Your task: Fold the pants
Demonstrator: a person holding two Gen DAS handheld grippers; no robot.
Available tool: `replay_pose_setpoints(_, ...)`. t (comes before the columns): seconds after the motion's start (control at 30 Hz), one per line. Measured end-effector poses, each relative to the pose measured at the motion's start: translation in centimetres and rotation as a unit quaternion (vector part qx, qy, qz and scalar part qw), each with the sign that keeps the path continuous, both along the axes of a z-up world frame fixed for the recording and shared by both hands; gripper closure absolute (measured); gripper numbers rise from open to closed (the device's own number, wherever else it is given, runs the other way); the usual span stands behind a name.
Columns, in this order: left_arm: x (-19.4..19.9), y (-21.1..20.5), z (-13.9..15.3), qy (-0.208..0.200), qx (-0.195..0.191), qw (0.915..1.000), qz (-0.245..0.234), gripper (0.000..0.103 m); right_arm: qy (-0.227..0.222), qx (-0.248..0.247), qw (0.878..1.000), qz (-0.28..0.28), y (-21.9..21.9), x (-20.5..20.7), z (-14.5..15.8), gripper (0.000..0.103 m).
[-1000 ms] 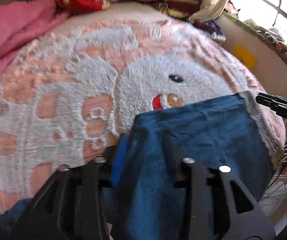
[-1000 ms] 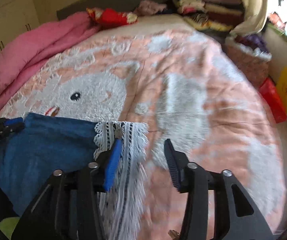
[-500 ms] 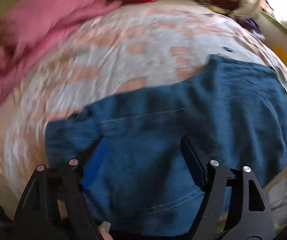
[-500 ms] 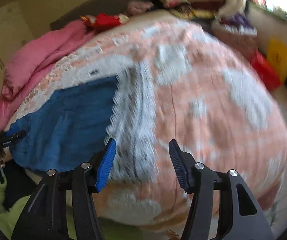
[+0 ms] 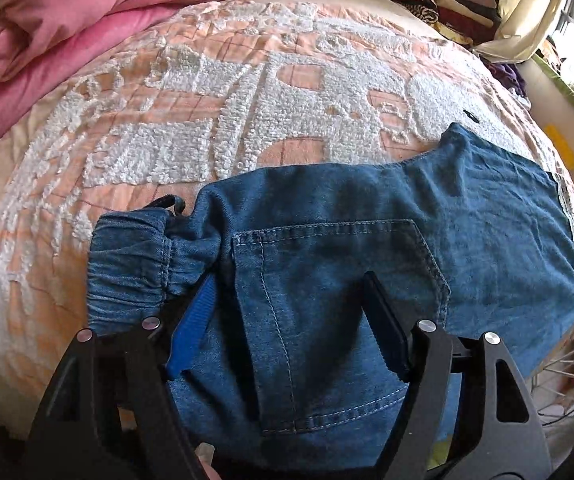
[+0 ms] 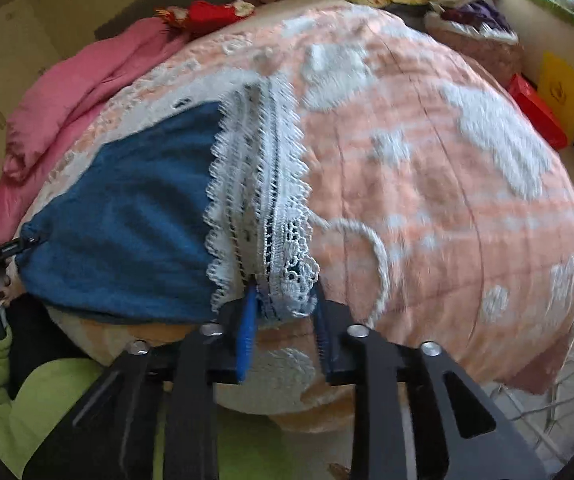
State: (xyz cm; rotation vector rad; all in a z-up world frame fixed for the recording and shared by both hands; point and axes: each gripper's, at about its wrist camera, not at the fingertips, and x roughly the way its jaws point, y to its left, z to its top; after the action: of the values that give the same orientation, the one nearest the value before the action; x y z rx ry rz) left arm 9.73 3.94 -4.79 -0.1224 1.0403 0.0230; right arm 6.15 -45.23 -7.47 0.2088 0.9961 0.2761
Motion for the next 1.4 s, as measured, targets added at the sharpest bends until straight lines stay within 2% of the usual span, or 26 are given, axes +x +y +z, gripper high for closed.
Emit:
replay_pose_setpoints(0.07,0.0,0.0,0.0,0.0,0.0,1.0,0.0,0.037,0.002,0.013,1.0,-0.007,-0.3,-0.1,-0.3,0.069)
replay_pose_setpoints(0.1,0.0,0.0,0.0,-0.001,0.0,1.0,0.0,0.037,0.003,0.015,1.0,-0.007,-0.3,-0.1,-0.2,0.064)
replay_pose_setpoints(0.2,-0.1,0.1,0.3,-0.005,-0.002,1.0,-0.001,0.037,-0.012,-0.019,1.0,-0.018,-0.6,-0.6,1.2,0.037)
replay_pose_setpoints(0.3,-1.2,-0.6,1.8,-0.029,0.012,0.9995,-0.008,0.037,-0.051,-0.03,0.998,-0.029,-1.2,-1.6,3.5,0.036)
replay_pose_setpoints(0.4,-2.5,-2.2,3.7,-0.059,0.032,0.9975,-0.019,0.035,-0.091,-0.042,0.995,-0.028,-0.6,-2.2,5.5,0.026)
replay_pose_setpoints(0.43,-2.7,-2.6,4.2,-0.065,0.033,0.9971,-0.022,0.03,-0.099,-0.044,0.994,-0.024,-0.3,-2.1,5.9,0.026)
replay_pose_setpoints(0.53,-3.0,-5.0,5.7,-0.085,0.038,0.9945,-0.048,0.028,-0.126,-0.052,0.991,0.005,2.1,-1.6,6.9,0.026)
replay_pose_setpoints(0.57,-2.9,-5.6,6.0,-0.089,0.038,0.9937,-0.056,0.02,-0.129,-0.051,0.99,0.014,2.7,-1.3,7.0,0.026)
replay_pose_setpoints(0.67,-2.4,-8.3,6.2,-0.087,0.033,0.992,-0.085,0.01,-0.132,-0.049,0.989,0.043,5.0,-0.7,7.0,0.026)
replay_pose_setpoints(0.9,-0.9,-14.9,3.6,-0.063,0.064,0.9832,-0.159,0.01,-0.132,-0.092,0.981,0.108,11.0,0.3,5.6,0.025)
replay_pose_setpoints(0.97,-0.7,-15.7,2.3,-0.048,0.069,0.9816,-0.172,0.01,-0.117,-0.097,0.982,0.113,11.9,0.8,4.4,0.025)
replay_pose_setpoints(1.03,-0.5,-16.3,0.4,-0.016,0.078,0.9797,-0.184,0.01,-0.096,-0.093,0.985,0.113,12.1,1.1,3.3,0.025)
replay_pose_setpoints(1.1,-0.4,-16.5,-1.6,0.023,0.094,0.9777,-0.186,0.01,-0.055,-0.092,0.989,0.103,12.1,1.5,1.5,0.025)
replay_pose_setpoints(1.13,-0.5,-16.4,-2.2,0.028,0.091,0.9773,-0.189,0.01,-0.038,-0.093,0.99,0.097,12.0,1.7,0.7,0.025)
replay_pose_setpoints(1.3,-0.7,-15.7,-2.0,0.017,0.066,0.9803,-0.185,0.01,-0.043,-0.088,0.991,0.095,11.9,1.3,0.5,0.025)
replay_pose_setpoints(1.4,-1.1,-15.4,-1.1,0.002,0.062,0.9815,-0.181,0.01,-0.056,-0.053,0.993,0.093,10.8,0.6,1.9,0.025)
